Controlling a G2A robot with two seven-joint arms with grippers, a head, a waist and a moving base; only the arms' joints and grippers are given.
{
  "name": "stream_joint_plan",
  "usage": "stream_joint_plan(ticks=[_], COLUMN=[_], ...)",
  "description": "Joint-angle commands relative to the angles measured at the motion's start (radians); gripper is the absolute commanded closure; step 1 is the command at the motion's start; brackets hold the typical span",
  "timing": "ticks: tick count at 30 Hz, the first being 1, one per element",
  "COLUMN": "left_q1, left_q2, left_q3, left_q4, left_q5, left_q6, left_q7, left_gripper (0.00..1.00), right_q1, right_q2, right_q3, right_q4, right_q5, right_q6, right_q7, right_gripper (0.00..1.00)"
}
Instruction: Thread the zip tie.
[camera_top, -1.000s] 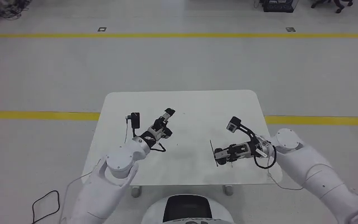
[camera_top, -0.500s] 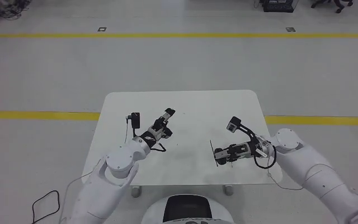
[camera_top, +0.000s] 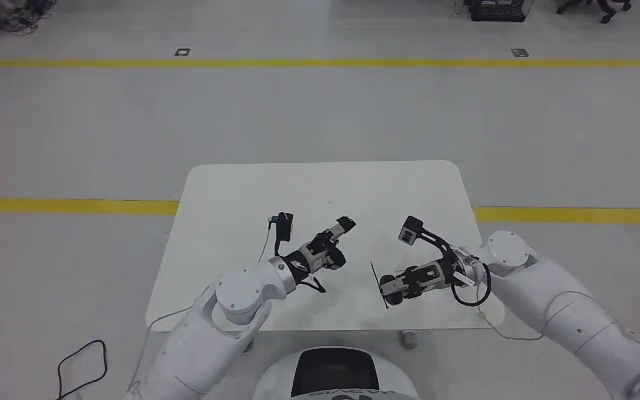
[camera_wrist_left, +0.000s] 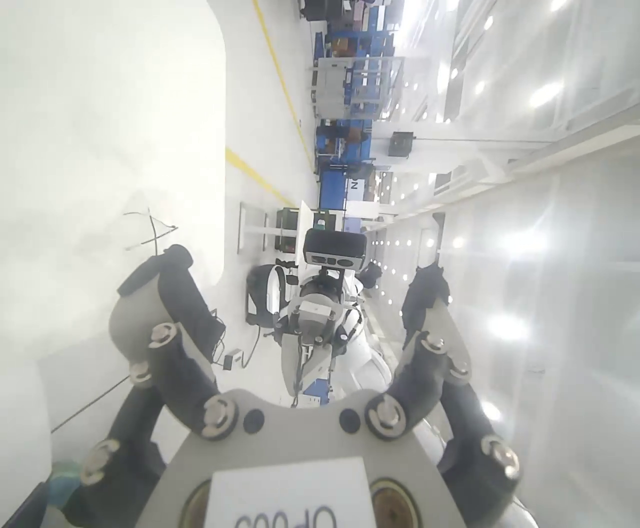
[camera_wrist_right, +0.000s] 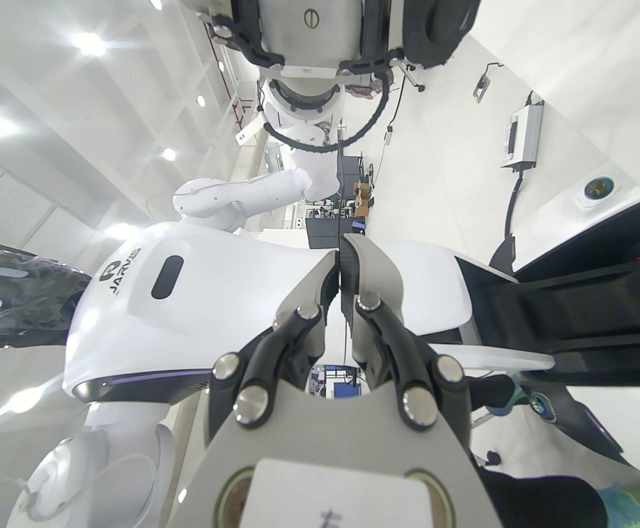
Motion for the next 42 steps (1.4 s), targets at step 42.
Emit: stream_joint_plan(ticks=[42], left_q1=[-0.014], left_q2=[0.044], left_q3=[-0.025], left_q4=[0.028], left_q5=[0.054], left_q6=[-0.098], left_q7=[-0.296], left_gripper=[0.00], right_q1=[-0.026], right_q2=[-0.041], right_q3=[-0.013], right_q4=[-0.023], right_q5=[-0.030], right_q6=[0.038], right_q7=[-0.020], right_gripper=[1.00])
